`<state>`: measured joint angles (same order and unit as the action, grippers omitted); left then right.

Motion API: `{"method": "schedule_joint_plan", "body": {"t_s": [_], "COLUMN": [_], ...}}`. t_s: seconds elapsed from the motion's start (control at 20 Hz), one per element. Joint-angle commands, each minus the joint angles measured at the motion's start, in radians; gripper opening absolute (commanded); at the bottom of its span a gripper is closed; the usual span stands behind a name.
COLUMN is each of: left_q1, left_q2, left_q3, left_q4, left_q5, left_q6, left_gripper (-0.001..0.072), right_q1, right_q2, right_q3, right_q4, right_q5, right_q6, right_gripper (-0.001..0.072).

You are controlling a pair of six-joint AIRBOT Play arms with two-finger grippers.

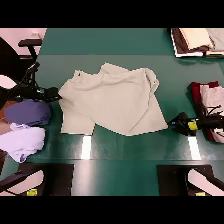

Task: Fold the shirts.

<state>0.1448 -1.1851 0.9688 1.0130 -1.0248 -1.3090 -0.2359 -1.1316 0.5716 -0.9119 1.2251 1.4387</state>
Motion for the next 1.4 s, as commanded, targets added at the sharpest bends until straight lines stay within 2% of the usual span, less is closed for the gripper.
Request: {"method": "schedule_joint_plan", "body": {"t_s": [0.0,0.1,0.15,0.3,0.35,0.5,0.65,0.8,1.0,1.2,1.35], "left_q1": [0.0,0.0,0.0,0.0,0.0,0.001,0.001,0.001,0.001,0.001,0.001], "left_q2": [0.004,0.004,0.004,0.004,0.01,0.109,0.254,0.386,0.473,0.479,0.479], "left_q3": [0.0,0.0,0.0,0.0,0.0,0.014,0.132,0.368,0.748,1.064,1.16], "left_q4": [-0.001,-0.001,-0.001,-0.003,-0.003,0.002,0.008,0.006,0.007,0.008,0.01], "left_q5": [-0.004,-0.008,-0.015,-0.038,-0.04,-0.004,-0.016,-0.014,-0.005,-0.008,-0.006], "left_q6": [0.0,0.001,0.0,-0.021,-0.037,-0.049,-0.053,-0.053,-0.091,-0.146,-0.209], "left_gripper": [0.0027,0.0027,0.0026,0.0025,0.0026,0.0025,0.0026,0.0026,0.0026,0.0025,0.0024], "right_q1": [0.061,0.13,0.162,0.235,0.247,0.25,0.208,0.142,0.04,-0.063,-0.156], "right_q2": [0.003,0.003,0.003,0.003,0.004,0.05,0.168,0.277,0.378,0.431,0.397], "right_q3": [-0.035,-0.035,-0.035,-0.028,-0.011,0.12,0.36,0.661,1.034,1.249,1.392], "right_q4": [0.005,0.005,0.005,0.003,0.001,-0.008,-0.045,-0.114,-0.154,-0.164,-0.157], "right_q5": [-0.097,-0.156,-0.174,-0.217,-0.224,-0.211,-0.198,-0.167,-0.137,-0.082,0.056], "right_q6": [0.024,0.041,0.043,0.042,0.04,0.014,0.014,0.008,0.008,0.007,0.008], "right_gripper": [0.0449,0.0448,0.0422,0.01,0.0025,0.0015,0.0014,0.0014,0.0015,0.0014,0.0013]}}
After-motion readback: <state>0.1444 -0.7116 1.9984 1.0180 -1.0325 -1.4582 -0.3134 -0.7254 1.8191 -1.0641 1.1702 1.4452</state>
